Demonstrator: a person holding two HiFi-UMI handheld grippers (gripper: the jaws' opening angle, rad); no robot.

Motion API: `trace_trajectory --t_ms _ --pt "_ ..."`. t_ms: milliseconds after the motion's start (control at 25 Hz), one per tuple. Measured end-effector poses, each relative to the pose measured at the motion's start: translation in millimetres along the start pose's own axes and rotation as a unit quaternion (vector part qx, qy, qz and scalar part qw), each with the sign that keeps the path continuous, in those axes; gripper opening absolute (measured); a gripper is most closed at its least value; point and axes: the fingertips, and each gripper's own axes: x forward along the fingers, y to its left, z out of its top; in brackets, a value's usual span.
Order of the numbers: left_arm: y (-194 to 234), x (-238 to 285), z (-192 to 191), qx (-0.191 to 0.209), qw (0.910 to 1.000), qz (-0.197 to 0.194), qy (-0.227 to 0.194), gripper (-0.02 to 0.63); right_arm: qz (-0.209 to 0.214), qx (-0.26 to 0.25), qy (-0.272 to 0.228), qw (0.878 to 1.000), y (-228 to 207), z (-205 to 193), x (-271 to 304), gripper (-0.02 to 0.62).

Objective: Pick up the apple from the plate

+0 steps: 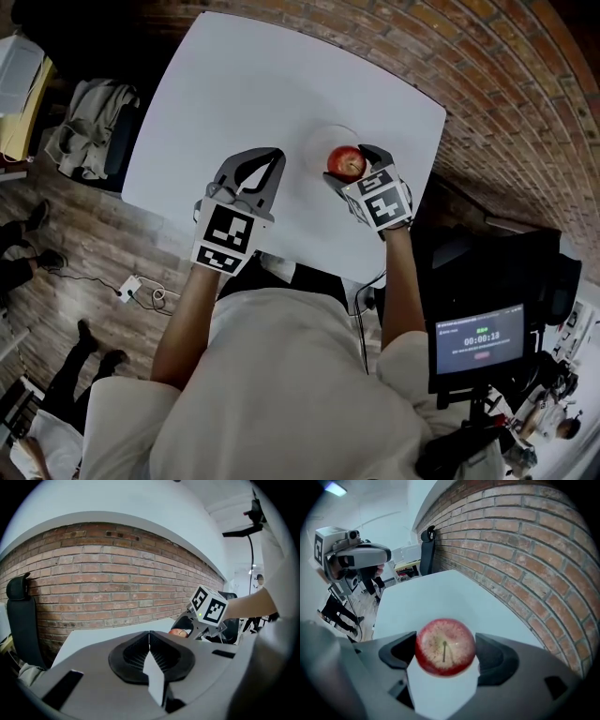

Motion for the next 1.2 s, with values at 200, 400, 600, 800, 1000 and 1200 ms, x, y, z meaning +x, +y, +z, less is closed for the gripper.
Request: trace_trajectory --t_ms 200,400,600,800,1000,1200 --pt "-3 -10 5 0.001 0.9999 -0.001 -0.013 0.006 -0.005 0.002 -0.008 1.0 11 5 -19 0.39" --pt "-6 -14 9 -0.001 0.9997 -0.003 -0.022 0.006 -0.012 0.004 -0.016 1.0 20 8 -33 0.39" --pt "-13 -22 16 0.01 0.9993 -0.011 -0.035 0.006 -0.023 0.012 -0.037 0.999 30 15 -50 0.39" --pt "-22 -40 22 0.026 0.9985 -0.018 -0.046 0.006 -0.038 0.021 -0.064 0.997 47 23 -73 0.39" --pt "-28 -48 32 0.033 0.9971 -0.03 -0.062 0.006 -0.06 0.033 -0.094 0.993 54 33 -95 0.39" --pt "-34 -58 46 0.052 0.9949 -0.04 -0.077 0.006 -0.081 0.048 -0.124 0.988 63 37 -123 0.39"
